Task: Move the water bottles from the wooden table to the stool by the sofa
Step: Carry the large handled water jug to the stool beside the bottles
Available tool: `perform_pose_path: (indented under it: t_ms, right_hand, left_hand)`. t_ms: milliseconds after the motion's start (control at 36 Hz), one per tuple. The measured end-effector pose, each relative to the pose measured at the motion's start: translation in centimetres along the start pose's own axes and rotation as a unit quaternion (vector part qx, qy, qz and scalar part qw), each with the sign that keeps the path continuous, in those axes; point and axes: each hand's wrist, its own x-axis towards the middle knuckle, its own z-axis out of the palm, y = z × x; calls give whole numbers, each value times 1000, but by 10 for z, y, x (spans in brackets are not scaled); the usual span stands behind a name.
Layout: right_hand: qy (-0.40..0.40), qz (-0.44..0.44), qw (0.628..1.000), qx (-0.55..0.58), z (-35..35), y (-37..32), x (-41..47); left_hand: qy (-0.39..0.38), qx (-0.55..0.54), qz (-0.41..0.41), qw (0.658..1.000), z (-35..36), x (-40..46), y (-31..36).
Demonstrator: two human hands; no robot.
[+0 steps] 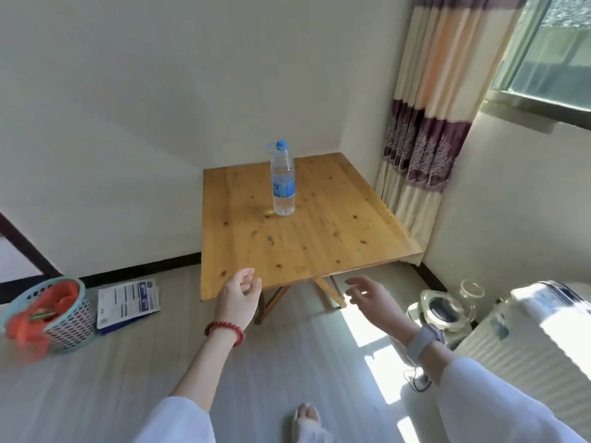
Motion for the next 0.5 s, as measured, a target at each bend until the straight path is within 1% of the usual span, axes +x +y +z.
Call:
perform_pose_path:
  t_ms: [250, 361, 500]
  right_hand:
    - [25, 8, 998, 52, 21, -32, 231]
    - [1, 2, 999, 42, 30, -43, 303]
    - [-18, -2, 999, 41, 44, -50, 384]
  left_hand:
    - [-28, -16, -46, 998, 35, 222, -31]
    - [-54, -38, -57, 996, 55, 295, -39]
    - [-110, -56, -64, 990, 88, 379, -49]
